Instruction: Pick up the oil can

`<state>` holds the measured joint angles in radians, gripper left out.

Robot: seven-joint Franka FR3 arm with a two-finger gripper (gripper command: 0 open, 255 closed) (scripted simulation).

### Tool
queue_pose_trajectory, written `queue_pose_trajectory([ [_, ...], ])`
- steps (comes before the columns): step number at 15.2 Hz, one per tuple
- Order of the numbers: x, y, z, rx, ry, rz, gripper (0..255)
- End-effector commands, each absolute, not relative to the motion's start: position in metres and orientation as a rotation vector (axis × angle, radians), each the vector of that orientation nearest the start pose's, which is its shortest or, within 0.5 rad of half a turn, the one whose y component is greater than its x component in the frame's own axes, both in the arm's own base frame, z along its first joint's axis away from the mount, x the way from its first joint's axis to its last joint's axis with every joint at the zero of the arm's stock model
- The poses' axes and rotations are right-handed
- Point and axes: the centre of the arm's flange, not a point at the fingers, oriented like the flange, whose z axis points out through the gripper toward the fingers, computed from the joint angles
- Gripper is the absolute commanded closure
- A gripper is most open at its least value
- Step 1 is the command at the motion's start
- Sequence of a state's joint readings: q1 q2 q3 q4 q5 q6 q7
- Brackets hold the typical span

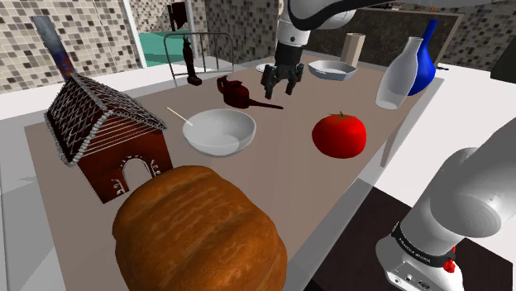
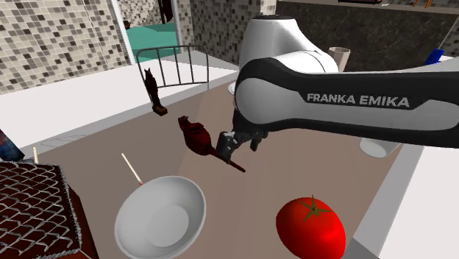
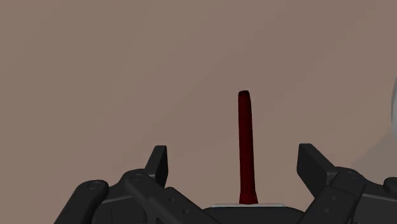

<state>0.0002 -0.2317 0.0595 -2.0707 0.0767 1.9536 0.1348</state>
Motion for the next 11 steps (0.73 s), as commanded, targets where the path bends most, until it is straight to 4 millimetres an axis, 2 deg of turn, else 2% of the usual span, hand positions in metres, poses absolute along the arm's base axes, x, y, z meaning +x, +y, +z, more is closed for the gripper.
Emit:
queue_pose_trajectory([
  [1,0.524,0.042,0.538,-3.064,0.157,-0.181,0],
  [9,0.621,0.063,0.531,-3.067,0.169,-0.234,0],
  [11,0.621,0.063,0.521,-3.067,0.169,-0.234,0],
])
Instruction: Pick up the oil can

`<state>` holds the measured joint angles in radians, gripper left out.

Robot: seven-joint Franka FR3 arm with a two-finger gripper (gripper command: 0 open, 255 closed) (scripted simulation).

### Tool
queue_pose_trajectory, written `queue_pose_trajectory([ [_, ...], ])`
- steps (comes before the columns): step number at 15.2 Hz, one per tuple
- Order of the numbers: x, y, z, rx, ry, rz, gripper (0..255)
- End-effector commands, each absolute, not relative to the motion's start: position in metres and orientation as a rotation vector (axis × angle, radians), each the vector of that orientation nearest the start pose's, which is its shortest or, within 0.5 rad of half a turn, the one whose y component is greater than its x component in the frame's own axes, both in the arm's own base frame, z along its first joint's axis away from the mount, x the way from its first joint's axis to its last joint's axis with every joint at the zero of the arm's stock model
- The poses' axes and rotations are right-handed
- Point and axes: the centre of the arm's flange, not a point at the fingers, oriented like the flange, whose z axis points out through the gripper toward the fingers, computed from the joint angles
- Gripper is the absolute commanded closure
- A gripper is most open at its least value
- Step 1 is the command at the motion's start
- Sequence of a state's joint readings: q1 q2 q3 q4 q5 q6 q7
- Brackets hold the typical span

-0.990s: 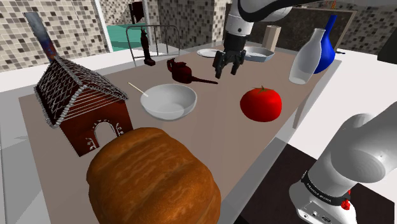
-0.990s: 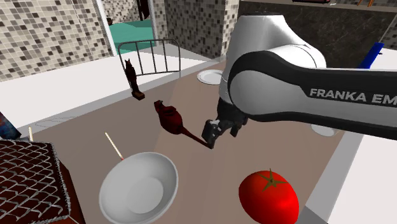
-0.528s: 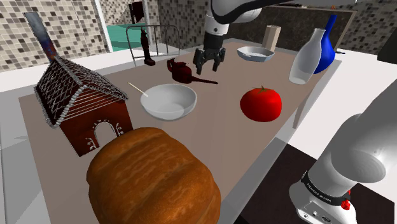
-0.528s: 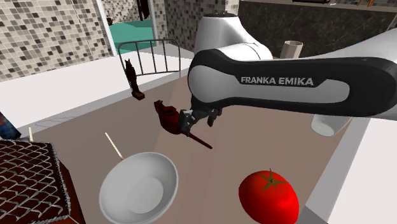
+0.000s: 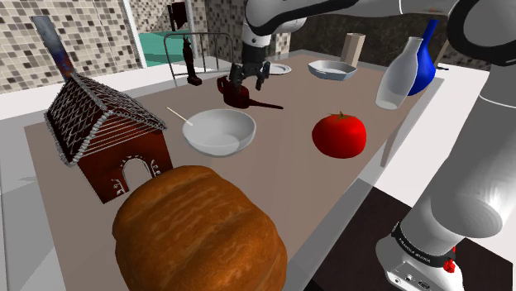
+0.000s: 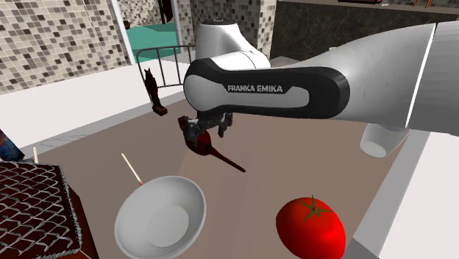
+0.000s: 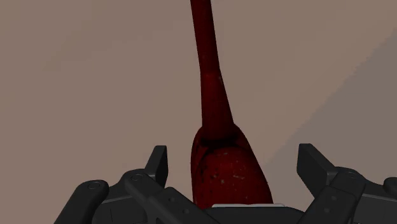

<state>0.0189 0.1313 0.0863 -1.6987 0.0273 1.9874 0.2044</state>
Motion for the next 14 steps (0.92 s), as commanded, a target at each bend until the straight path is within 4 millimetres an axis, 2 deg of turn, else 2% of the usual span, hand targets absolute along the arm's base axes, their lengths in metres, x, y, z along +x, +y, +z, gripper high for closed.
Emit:
queue_pose_trajectory([
  [1,0.621,0.063,0.515,-3.067,0.169,-0.234,0],
  [5,0.621,0.063,0.494,-3.067,0.169,-0.234,0],
  [7,0.621,0.063,0.491,-3.067,0.169,-0.234,0],
  [8,0.621,0.062,0.491,-3.067,0.169,-0.234,255],
  [14,0.621,0.062,0.491,-3.067,0.169,-0.234,255],
])
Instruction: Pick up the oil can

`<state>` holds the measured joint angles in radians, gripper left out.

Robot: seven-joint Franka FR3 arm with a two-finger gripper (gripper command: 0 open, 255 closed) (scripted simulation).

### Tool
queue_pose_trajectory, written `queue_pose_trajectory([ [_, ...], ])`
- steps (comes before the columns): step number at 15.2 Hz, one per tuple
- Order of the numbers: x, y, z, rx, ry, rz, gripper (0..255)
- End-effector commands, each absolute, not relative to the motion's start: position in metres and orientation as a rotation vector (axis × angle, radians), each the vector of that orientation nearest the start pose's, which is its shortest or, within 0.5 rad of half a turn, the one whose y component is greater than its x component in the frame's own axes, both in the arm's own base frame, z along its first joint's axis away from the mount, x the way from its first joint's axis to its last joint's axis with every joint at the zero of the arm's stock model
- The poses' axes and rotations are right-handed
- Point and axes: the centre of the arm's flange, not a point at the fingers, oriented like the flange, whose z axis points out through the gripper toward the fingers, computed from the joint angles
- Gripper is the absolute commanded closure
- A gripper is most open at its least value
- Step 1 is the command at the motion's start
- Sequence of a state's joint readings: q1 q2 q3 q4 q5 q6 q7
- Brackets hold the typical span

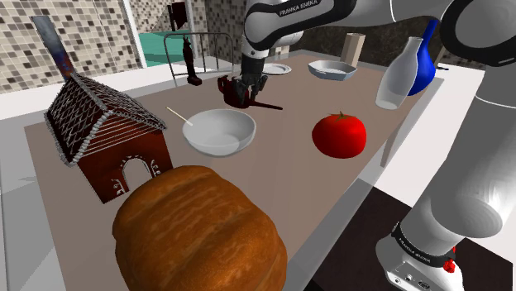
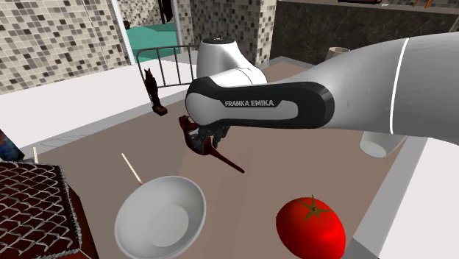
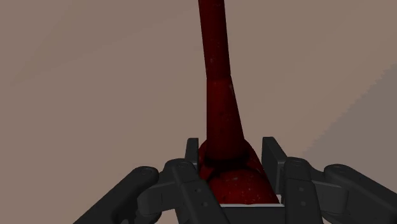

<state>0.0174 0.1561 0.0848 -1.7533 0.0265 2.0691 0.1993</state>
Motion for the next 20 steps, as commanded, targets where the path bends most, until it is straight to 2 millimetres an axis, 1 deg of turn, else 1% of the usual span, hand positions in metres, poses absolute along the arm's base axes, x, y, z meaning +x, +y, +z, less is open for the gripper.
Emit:
queue_pose_trajectory([
  [1,0.621,0.062,0.491,-3.067,0.169,-0.234,255],
  [3,0.621,0.063,0.491,-3.067,0.169,-0.234,255],
  [18,0.621,0.063,0.570,-3.067,0.169,-0.234,255],
  [20,0.621,0.063,0.571,-3.067,0.169,-0.234,255],
])
